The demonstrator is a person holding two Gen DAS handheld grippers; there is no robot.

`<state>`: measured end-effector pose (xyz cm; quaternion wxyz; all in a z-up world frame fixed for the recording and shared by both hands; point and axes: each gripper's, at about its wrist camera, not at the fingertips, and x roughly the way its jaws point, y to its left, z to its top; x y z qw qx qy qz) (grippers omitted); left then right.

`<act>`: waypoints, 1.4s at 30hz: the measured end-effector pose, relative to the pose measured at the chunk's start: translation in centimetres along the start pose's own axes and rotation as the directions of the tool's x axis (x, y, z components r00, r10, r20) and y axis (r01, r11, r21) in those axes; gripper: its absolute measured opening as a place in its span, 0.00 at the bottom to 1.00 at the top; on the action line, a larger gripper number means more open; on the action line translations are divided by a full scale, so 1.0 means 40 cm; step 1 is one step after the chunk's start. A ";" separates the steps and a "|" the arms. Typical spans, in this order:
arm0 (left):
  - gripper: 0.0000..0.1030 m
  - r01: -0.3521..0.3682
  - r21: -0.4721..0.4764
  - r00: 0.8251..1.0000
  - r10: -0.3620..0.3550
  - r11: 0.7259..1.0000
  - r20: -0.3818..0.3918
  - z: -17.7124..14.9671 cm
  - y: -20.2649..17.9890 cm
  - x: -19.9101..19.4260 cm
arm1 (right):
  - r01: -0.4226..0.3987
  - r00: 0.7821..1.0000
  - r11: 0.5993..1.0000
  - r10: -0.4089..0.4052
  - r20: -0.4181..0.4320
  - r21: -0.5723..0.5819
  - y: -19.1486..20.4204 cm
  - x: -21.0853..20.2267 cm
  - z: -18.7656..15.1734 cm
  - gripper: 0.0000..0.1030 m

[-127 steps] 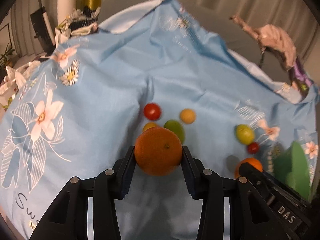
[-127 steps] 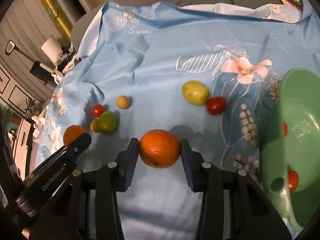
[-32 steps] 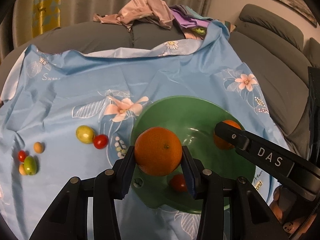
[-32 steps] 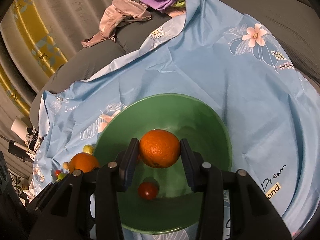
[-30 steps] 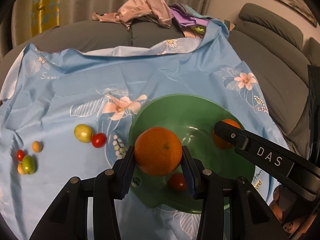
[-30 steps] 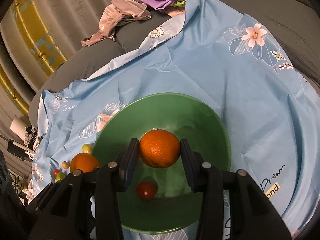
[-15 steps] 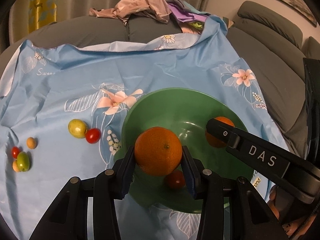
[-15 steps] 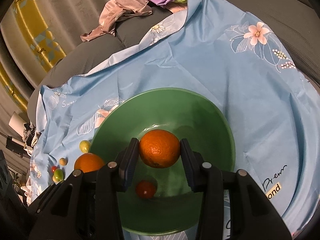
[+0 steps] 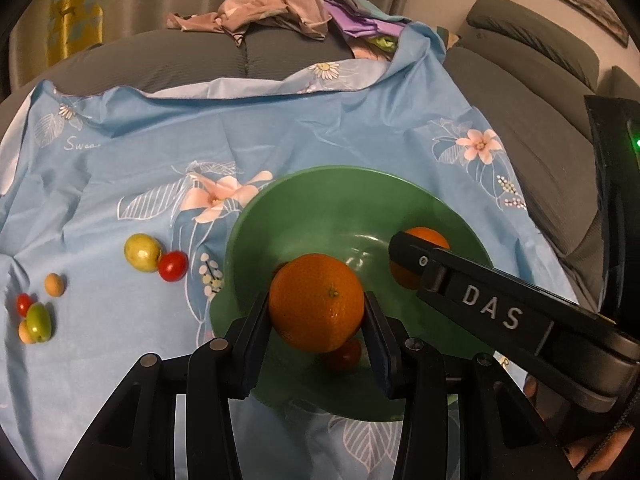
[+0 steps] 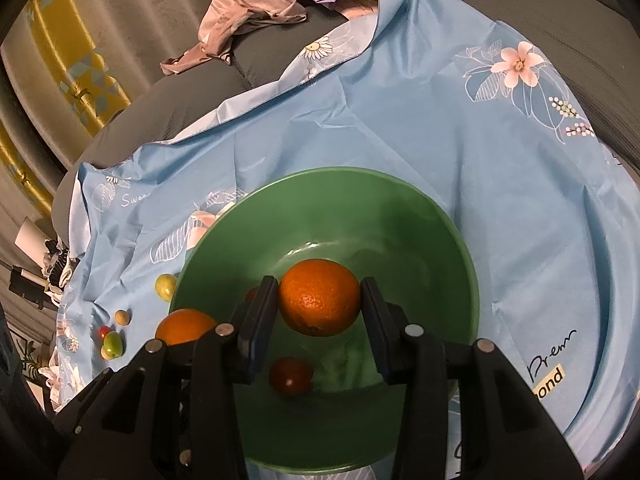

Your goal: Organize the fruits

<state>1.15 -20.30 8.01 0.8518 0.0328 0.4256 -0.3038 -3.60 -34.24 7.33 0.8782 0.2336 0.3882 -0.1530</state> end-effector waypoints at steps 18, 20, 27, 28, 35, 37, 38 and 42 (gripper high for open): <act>0.43 0.015 0.012 0.999 -0.014 1.000 -0.034 0.001 -0.008 0.012 | 0.035 0.999 0.999 -0.035 -0.027 -0.001 -0.008 0.019 -0.002 0.43; 0.43 0.031 -0.005 0.999 -0.031 1.000 -0.033 0.001 -0.002 0.008 | 0.044 0.999 0.999 -0.044 -0.025 0.004 -0.009 0.018 -0.001 0.44; 0.45 0.066 -0.013 0.998 -0.066 0.998 0.015 0.013 0.018 -0.064 | 0.008 1.000 1.000 -0.008 0.027 0.010 -0.001 -0.016 0.003 0.57; 0.45 0.069 -0.020 0.997 -0.068 0.997 0.020 0.013 0.027 -0.074 | 0.005 0.999 1.000 -0.005 0.036 0.009 0.002 -0.021 0.003 0.58; 0.49 0.032 -0.171 0.995 -0.016 0.985 0.094 0.023 0.164 -0.172 | -0.029 0.998 0.999 0.030 0.049 -0.013 0.031 -0.033 0.001 0.65; 0.49 0.016 -0.213 0.993 0.009 0.977 0.116 0.023 0.205 -0.196 | -0.037 0.998 0.999 0.038 0.051 -0.029 0.043 -0.036 -0.002 0.66; 0.49 0.009 -0.233 0.992 0.021 0.972 0.125 0.021 0.224 -0.209 | -0.042 0.998 0.998 0.045 0.053 -0.040 0.052 -0.038 -0.004 0.67; 0.51 -0.043 -0.323 0.983 0.098 0.945 0.154 0.003 0.318 -0.262 | -0.079 0.995 0.995 0.083 0.054 -0.066 0.075 -0.044 -0.007 0.70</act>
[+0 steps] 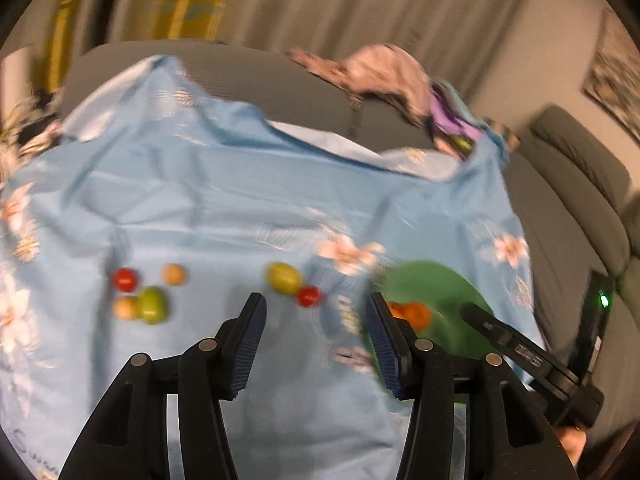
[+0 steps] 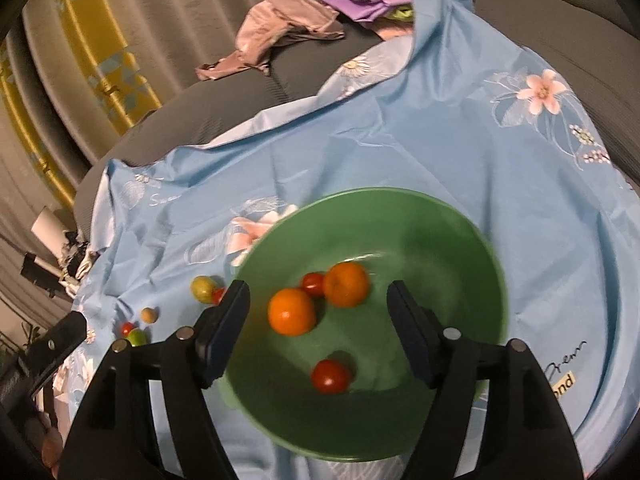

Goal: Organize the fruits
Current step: 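Move the right tool back to the remaining fruit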

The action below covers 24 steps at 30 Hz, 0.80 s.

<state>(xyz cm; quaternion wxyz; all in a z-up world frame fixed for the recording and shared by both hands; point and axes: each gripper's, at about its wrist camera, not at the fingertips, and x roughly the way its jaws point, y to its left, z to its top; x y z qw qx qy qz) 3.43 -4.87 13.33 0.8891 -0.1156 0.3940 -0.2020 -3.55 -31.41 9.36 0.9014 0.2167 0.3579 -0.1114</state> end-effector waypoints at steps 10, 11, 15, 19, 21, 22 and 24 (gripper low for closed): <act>0.60 -0.235 -0.211 0.966 0.252 0.949 0.060 0.032 0.243 -0.065 | -0.144 0.990 0.984 0.142 -0.024 -0.104 0.135 0.002 -0.020 0.71; 0.60 -0.237 -0.221 0.966 0.254 0.946 0.052 0.032 0.250 -0.059 | -0.161 0.987 0.979 0.158 -0.031 -0.121 0.155 0.004 -0.024 0.71; 0.60 -0.219 -0.263 0.973 0.230 0.940 0.013 0.016 0.293 -0.012 | -0.199 0.980 0.946 0.186 -0.076 -0.254 0.272 0.042 -0.026 0.70; 0.60 -0.245 -0.239 0.969 0.230 0.939 -0.088 -0.001 0.301 0.081 | -0.199 0.976 0.910 0.150 -0.157 -0.364 0.378 0.145 -0.012 0.65; 0.58 -0.258 -0.222 0.964 0.236 0.940 -0.120 -0.005 0.299 0.119 | -0.198 0.970 0.888 0.115 -0.214 -0.416 0.421 0.214 -0.005 0.48; 0.54 -0.269 -0.214 0.960 0.242 0.939 -0.143 -0.009 0.297 0.141 | -0.167 0.972 0.883 0.073 -0.223 -0.440 0.438 0.246 -0.003 0.47; 0.54 -0.298 -0.192 0.949 0.267 0.935 -0.168 -0.014 0.293 0.167 | -0.132 0.975 0.877 0.032 -0.219 -0.461 0.453 0.291 -0.006 0.48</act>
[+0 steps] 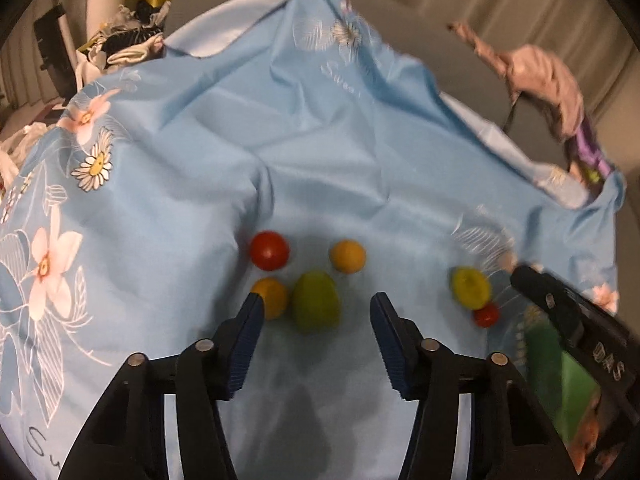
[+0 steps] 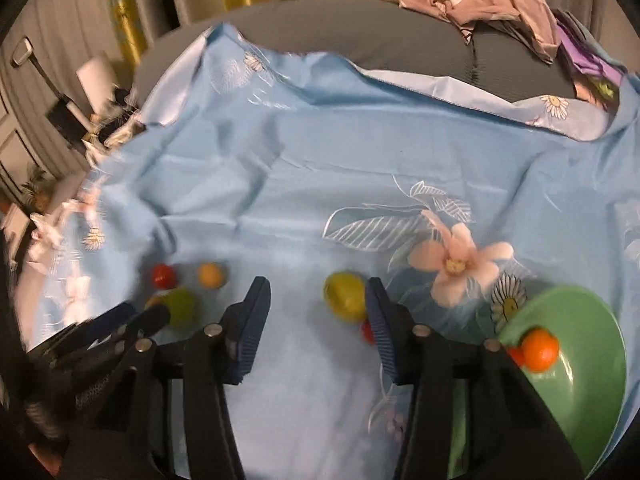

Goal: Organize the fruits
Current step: 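Move the right tool back to the remaining fruit, then close the right tool on the yellow-green lemon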

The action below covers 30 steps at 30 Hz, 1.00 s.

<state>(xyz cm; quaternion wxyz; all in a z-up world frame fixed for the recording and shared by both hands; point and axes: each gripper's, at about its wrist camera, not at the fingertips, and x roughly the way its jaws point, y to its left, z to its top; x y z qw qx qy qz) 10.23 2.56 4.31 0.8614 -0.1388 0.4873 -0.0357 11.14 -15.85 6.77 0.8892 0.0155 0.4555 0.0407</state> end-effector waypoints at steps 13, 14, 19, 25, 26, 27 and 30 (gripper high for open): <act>0.54 -0.098 0.084 0.995 0.096 0.992 0.025 -0.017 -0.035 0.041 | 0.156 0.979 0.986 -0.163 -0.121 -0.065 -0.004 0.177 -0.013 0.46; 0.54 -0.104 0.089 0.994 0.102 0.991 0.031 -0.015 -0.040 0.044 | 0.148 0.980 0.987 -0.154 -0.126 -0.059 -0.005 0.180 -0.017 0.45; 0.52 -0.126 0.097 0.991 0.121 0.987 0.053 -0.010 -0.050 0.050 | 0.148 0.980 0.986 -0.157 -0.124 -0.078 0.009 0.188 -0.030 0.36; 0.34 -0.169 0.120 0.983 0.158 0.978 0.095 -0.014 -0.058 0.050 | 0.079 0.987 0.997 -0.080 -0.138 -0.013 -0.003 0.179 -0.039 0.36; 0.30 -0.161 0.125 0.984 0.149 0.979 0.099 -0.014 -0.060 0.050 | 0.072 0.988 0.997 -0.072 -0.136 -0.008 -0.001 0.173 -0.041 0.36; 0.23 -0.130 0.132 0.989 0.119 0.983 0.087 -0.015 -0.063 0.051 | 0.069 0.989 0.998 -0.069 -0.134 -0.006 -0.002 0.166 -0.043 0.36; 0.23 -0.141 0.129 0.988 0.130 0.982 0.085 -0.019 -0.069 0.047 | 0.057 0.991 0.998 -0.055 -0.121 0.008 0.000 0.147 -0.046 0.36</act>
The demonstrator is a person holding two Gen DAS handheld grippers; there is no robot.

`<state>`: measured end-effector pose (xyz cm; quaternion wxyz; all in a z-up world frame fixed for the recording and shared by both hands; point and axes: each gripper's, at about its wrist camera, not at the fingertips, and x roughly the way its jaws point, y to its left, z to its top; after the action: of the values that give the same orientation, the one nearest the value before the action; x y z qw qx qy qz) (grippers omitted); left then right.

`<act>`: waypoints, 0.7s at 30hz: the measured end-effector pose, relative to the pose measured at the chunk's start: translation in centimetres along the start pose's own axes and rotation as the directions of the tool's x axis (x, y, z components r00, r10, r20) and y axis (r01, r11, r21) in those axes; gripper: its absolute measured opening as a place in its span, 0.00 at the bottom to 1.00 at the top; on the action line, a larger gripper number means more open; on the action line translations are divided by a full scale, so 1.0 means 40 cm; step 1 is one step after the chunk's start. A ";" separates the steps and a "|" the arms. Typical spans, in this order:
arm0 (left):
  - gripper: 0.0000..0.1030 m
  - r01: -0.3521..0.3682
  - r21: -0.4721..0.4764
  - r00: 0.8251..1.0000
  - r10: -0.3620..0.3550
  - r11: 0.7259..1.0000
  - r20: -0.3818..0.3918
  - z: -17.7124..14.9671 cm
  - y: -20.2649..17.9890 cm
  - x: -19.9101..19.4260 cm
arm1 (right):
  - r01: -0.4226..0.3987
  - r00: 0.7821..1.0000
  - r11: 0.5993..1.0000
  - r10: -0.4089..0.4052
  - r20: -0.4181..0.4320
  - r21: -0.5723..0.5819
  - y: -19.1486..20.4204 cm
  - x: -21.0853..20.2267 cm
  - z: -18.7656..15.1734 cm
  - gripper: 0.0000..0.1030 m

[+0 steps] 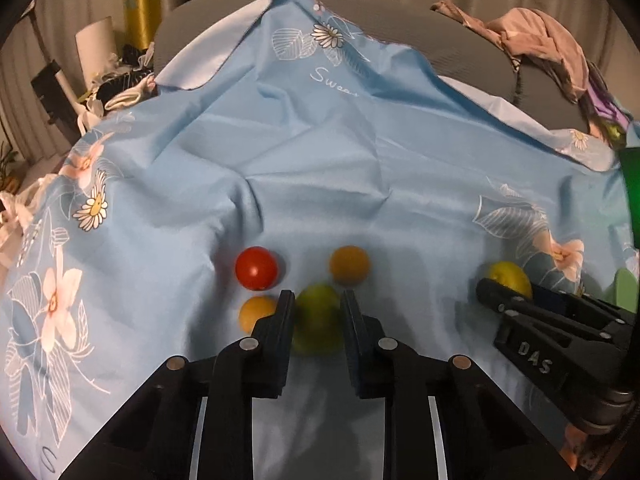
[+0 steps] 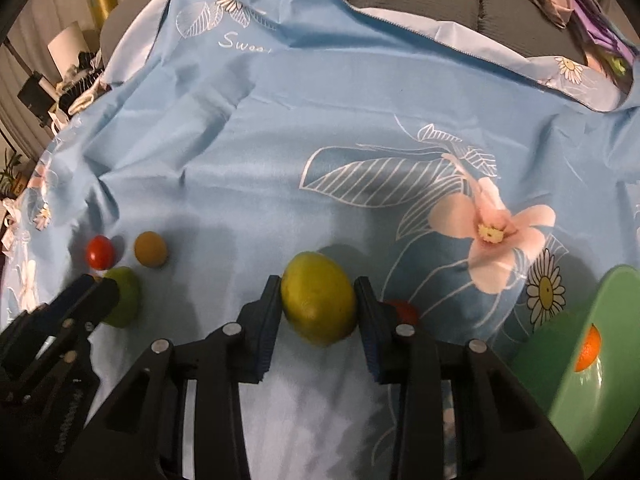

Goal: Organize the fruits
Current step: 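Close the right tool on the yellow-green lemon, then close the left tool on the green fruit while the right tool holds the lemon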

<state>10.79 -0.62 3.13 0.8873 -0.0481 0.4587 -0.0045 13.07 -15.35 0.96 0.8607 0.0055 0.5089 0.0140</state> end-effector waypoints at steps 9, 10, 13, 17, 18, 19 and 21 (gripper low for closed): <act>0.06 0.084 -0.039 0.996 -0.084 0.996 -0.004 0.003 0.008 -0.024 | -0.061 0.998 0.997 0.059 0.027 0.054 -0.021 -0.048 -0.018 0.36; 0.06 0.087 -0.035 0.996 -0.087 0.996 -0.003 0.001 0.004 -0.025 | -0.064 0.998 0.996 0.063 0.029 0.056 -0.025 -0.052 -0.019 0.36; 0.05 0.079 -0.028 0.997 -0.080 0.996 -0.006 -0.001 -0.003 -0.022 | -0.082 0.996 0.994 0.080 0.030 0.069 -0.032 -0.061 -0.028 0.36; 0.05 0.141 -0.075 0.990 -0.142 0.987 -0.016 0.009 0.016 -0.030 | -0.111 0.994 0.990 0.109 0.028 0.087 -0.042 -0.068 -0.039 0.36; 0.06 0.143 -0.076 0.989 -0.145 0.987 -0.019 0.011 0.020 -0.032 | -0.113 0.993 0.989 0.111 0.027 0.091 -0.044 -0.069 -0.039 0.36; 0.07 0.139 -0.075 0.990 -0.142 0.987 -0.026 0.012 0.022 -0.032 | -0.117 0.993 0.989 0.115 0.030 0.091 -0.045 -0.071 -0.040 0.36; 0.13 0.130 -0.079 0.990 -0.134 0.988 -0.048 0.013 0.029 -0.027 | -0.117 0.993 0.989 0.115 0.031 0.090 -0.045 -0.075 -0.040 0.36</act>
<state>10.55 0.63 4.20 0.8700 -0.1119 0.4779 -0.0468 10.26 -17.24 2.77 0.8638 0.0749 0.4966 0.0404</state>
